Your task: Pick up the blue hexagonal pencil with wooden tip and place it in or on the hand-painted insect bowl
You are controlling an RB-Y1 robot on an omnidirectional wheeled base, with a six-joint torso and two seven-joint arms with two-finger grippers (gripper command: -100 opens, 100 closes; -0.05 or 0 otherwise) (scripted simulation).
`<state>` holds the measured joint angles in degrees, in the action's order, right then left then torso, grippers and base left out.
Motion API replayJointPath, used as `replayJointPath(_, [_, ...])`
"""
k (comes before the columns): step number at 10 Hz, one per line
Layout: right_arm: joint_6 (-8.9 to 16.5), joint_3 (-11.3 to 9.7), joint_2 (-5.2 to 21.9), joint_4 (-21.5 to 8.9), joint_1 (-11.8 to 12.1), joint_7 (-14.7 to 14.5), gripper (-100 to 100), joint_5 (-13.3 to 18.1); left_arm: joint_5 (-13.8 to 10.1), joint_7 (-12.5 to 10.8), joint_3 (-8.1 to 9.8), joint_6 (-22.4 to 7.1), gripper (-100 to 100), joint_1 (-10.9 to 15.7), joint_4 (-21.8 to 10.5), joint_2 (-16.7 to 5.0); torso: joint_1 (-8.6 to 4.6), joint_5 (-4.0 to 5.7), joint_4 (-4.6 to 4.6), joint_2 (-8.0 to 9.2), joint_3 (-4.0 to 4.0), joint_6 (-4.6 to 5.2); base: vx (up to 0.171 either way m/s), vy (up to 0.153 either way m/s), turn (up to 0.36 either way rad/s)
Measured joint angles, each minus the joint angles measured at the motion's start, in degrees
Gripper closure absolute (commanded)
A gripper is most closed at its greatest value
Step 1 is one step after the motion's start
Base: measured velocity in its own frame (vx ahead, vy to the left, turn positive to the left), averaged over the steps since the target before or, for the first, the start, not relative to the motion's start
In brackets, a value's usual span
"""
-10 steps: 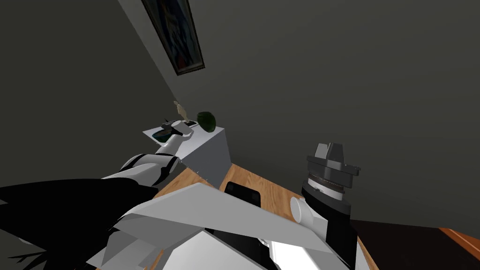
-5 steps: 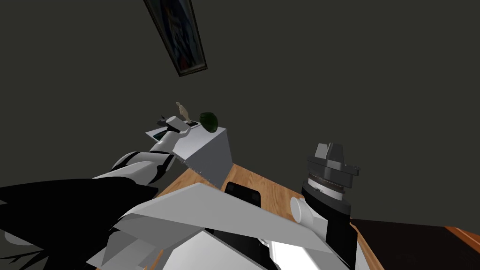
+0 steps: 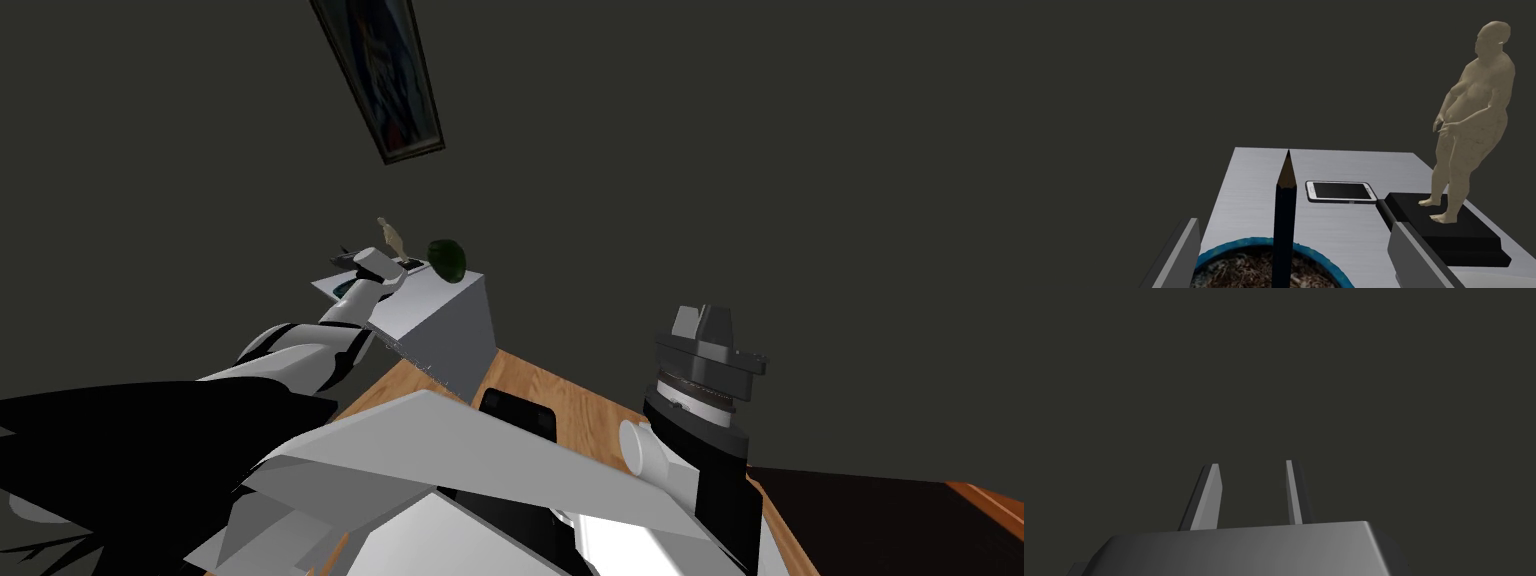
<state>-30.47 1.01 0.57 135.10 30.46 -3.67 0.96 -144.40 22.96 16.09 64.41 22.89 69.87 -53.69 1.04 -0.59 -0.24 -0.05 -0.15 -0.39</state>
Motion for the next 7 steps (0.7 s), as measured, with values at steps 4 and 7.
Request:
replayJointPath(4, [0.0, 0.0, 0.0, 0.0, 0.0, 0.0, 0, 0.0, -1.9, 1.3, -0.27, 0.9, -100, 0.6, 0.8, -1.9, -0.11, 0.03, 0.0, -0.03, -0.02, 0.0, 0.008, -0.019, -0.003])
replayJointPath(7, [0.0, 0.0, 0.0, 0.0, 0.0, 0.0, 0, 0.0, -5.7, 4.4, 0.03, 3.8, -100, 0.2, 4.6, -5.2, -0.18, 0.05, -0.01, -0.04, -0.02, 0.01, 0.013, -0.038, -0.004])
